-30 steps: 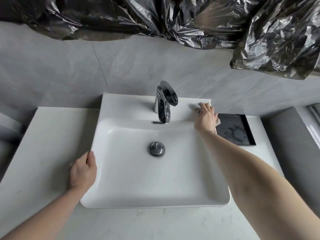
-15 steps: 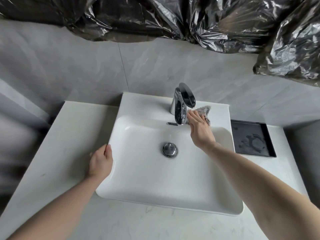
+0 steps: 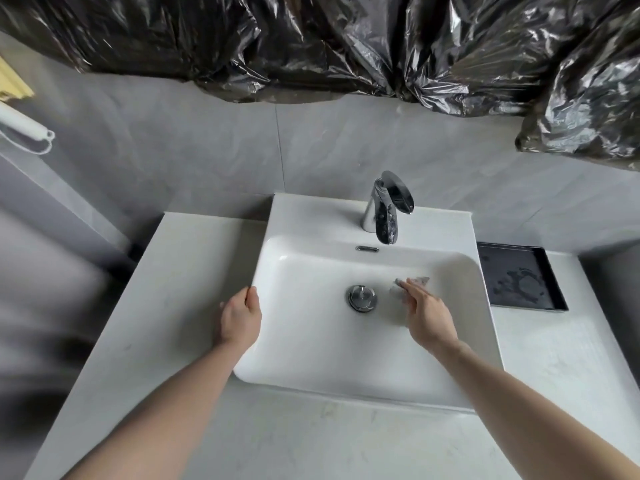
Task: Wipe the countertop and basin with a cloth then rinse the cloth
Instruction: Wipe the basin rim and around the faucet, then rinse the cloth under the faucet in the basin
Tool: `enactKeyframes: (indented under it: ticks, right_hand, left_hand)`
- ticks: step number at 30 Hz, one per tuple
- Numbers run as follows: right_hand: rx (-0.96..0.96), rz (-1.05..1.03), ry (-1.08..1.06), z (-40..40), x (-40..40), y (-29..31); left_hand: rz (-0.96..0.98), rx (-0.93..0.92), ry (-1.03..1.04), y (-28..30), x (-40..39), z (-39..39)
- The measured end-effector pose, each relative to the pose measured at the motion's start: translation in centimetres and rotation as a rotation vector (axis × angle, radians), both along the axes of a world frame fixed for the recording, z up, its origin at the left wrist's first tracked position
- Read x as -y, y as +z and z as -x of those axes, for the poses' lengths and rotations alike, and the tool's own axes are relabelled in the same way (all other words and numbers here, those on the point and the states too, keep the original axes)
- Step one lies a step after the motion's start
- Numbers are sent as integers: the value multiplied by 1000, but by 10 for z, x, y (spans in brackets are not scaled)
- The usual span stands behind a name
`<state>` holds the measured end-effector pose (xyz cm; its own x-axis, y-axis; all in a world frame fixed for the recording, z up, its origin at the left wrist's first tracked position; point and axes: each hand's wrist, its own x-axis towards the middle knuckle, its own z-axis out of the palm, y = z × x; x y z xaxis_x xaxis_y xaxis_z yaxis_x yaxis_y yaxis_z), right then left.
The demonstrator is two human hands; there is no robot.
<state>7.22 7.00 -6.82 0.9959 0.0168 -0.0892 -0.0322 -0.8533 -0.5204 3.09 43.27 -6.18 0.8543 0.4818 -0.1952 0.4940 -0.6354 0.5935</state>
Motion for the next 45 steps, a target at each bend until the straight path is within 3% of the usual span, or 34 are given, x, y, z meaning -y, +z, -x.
enactKeyframes:
  ticks: [5, 9, 12, 14, 17, 20, 25, 30, 39, 45]
  right_hand:
    - [-91, 75, -111, 32, -13, 9]
    - [-287, 144, -71, 48, -13, 32]
    - [-419, 158, -59, 61, -8, 44]
    - [-481, 192, -42, 68, -6, 51]
    - [-464, 200, -98, 72, -3, 55]
    - [-330, 33, -260, 59, -2, 62]
    - [-242, -248, -324, 19, 4, 92]
    - [-192, -364, -255, -14, 9, 112]
    - [-231, -448, -182, -38, 6, 105]
    - [-272, -428, -148, -41, -5, 95]
  left_hand:
    - [69, 43, -22, -7, -3, 2]
    - [87, -67, -42, -9, -7, -1]
    - [11, -70, -78, 2, 0, 3]
    - [-44, 28, -160, 13, 12, 8]
    - [113, 172, -374, 49, 47, 5]
    - [321, 193, -472, 112, 94, -19]
    - [626, 67, -310, 181, 163, -81]
    - [840, -141, -185, 191, 201, -118]
    - [839, -53, -43, 191, 214, -130]
    - [886, -47, -87, 199, 208, -136]
